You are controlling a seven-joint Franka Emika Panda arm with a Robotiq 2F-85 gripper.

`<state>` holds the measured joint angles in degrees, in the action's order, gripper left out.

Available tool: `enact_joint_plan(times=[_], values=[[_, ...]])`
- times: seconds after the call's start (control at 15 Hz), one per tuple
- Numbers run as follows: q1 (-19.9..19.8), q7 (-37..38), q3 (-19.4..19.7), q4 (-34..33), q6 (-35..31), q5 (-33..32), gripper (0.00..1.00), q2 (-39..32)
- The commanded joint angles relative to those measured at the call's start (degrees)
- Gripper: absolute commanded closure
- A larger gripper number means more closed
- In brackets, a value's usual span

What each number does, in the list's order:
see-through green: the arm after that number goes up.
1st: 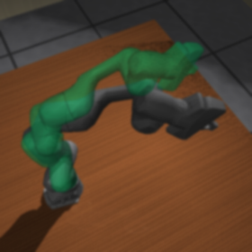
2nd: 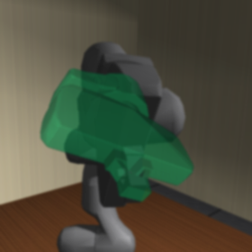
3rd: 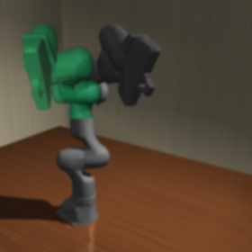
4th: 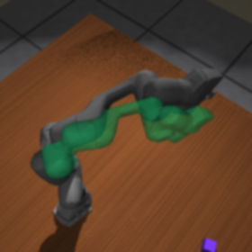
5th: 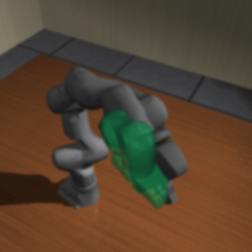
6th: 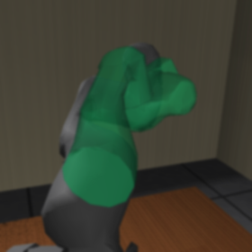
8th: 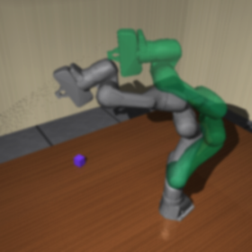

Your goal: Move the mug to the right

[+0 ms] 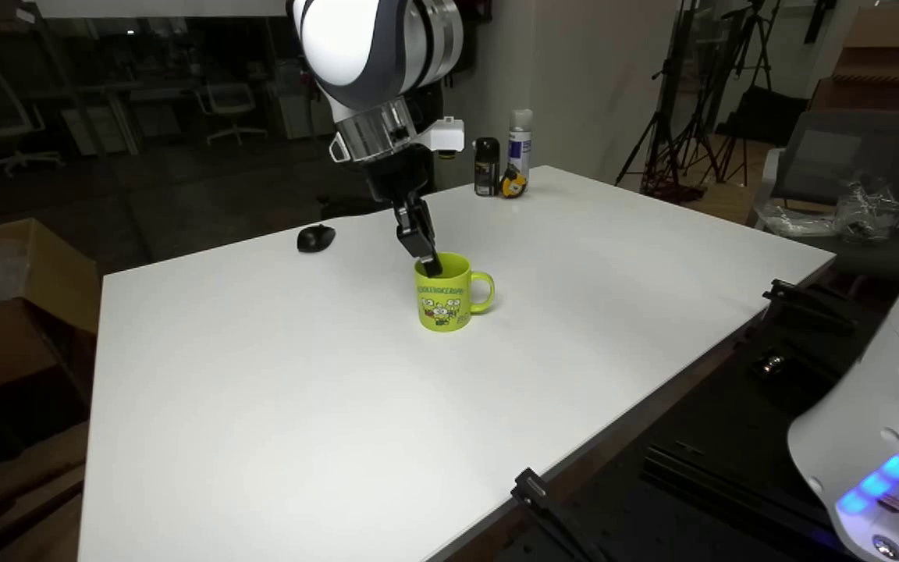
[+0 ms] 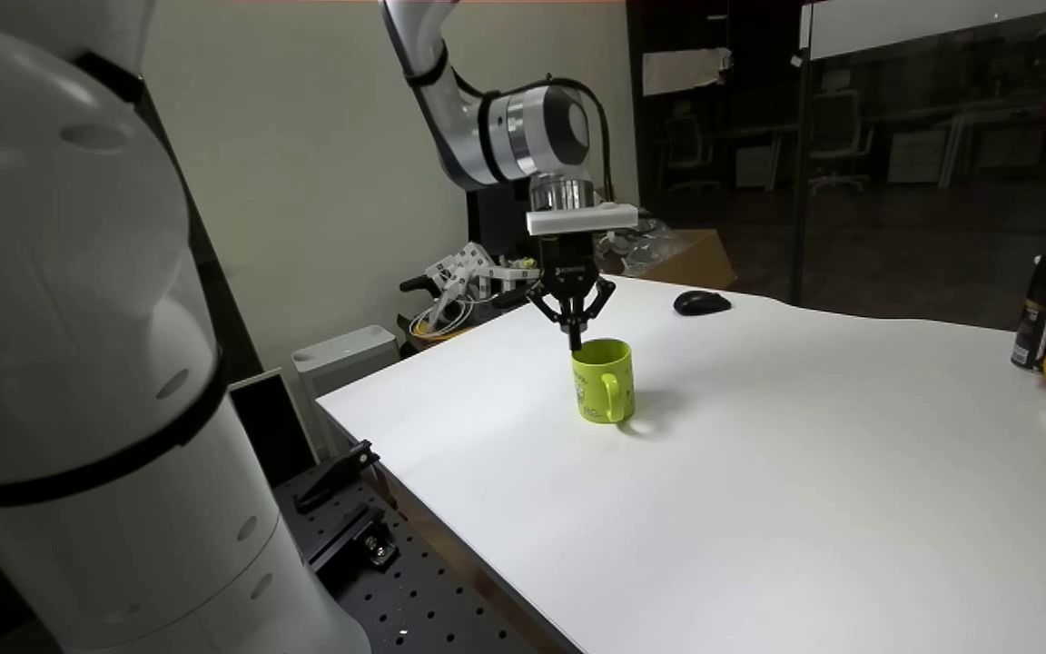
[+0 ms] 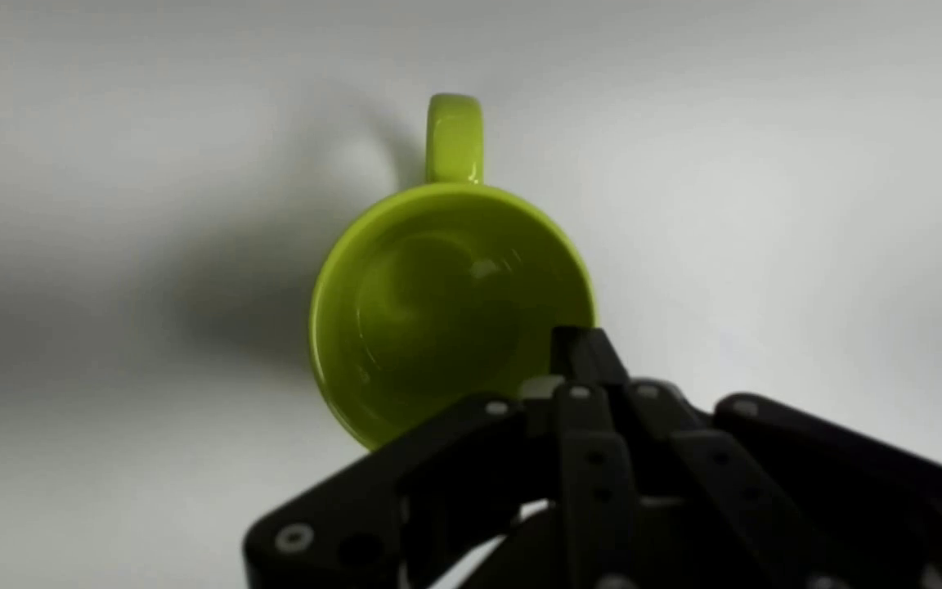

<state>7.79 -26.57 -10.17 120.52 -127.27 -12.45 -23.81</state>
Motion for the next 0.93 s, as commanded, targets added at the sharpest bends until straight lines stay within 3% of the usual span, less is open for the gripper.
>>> enact_joint_plan(times=[0.0,0.4,0.47,0.6,0.87], values=[[-0.2,2.0,0.3,0.2,-0.3,-0.2,1.0,0.8],[-0.3,5.0,0.6,2.6,-3.0,0.2,1.0,3.4],[-0.2,5.3,0.5,2.8,-2.9,0.3,0.74,3.6],[-0.3,5.4,0.4,3.2,-3.1,0.7,0.69,4.2],[-0.5,5.2,0.1,4.3,-3.3,1.8,0.41,5.1]])
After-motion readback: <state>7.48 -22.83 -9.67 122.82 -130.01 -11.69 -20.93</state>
